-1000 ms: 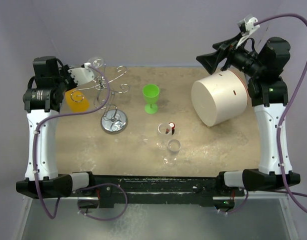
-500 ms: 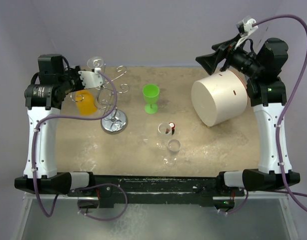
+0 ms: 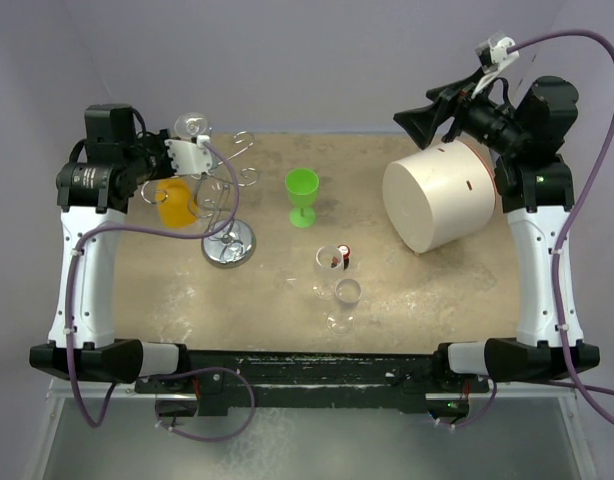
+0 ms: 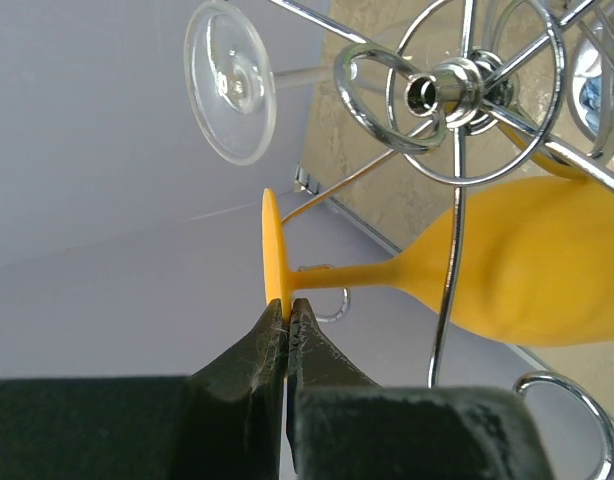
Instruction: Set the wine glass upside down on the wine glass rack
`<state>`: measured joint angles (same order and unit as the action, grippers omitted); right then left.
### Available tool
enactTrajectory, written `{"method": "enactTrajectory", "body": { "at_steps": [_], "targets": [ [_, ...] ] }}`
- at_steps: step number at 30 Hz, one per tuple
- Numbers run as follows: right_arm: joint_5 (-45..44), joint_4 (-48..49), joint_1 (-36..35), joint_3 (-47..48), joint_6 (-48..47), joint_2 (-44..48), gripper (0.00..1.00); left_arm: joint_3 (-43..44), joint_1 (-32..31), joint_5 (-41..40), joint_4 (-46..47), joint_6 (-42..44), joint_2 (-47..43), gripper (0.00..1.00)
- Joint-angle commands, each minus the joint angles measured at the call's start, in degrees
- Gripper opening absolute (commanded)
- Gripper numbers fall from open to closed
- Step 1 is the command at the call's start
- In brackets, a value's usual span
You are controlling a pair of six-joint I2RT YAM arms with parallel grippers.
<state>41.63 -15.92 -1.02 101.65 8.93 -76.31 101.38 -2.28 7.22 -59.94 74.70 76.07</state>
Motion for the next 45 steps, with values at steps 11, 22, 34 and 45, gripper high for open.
{"method": "enactTrajectory", "body": {
  "at_steps": [11, 22, 34, 45],
  "targets": [
    [2.13, 4.12, 0.97, -0.91, 1.68, 2.56, 0.96, -2.16, -0.79, -4.89, 13.83, -3.89, -0.31, 0.01],
    [2.49, 4.5, 1.62, -1.8, 2.18, 3.28, 0.96, -4.84, -0.97, -6.79, 16.31, -3.61, -0.17, 0.0],
    [3.3, 6.3, 2.16, -2.77, 3.28, 3.36, 0.97, -6.46, -1.38, -14.26, 16.69, -2.88, -0.88, 0.03],
    [3.81, 7.13, 2.81, -3.6, 3.98, 3.86, 0.97, -5.33, -1.58, -12.98, 10.16, -3.59, -1.88, 0.04]
  ]
}}
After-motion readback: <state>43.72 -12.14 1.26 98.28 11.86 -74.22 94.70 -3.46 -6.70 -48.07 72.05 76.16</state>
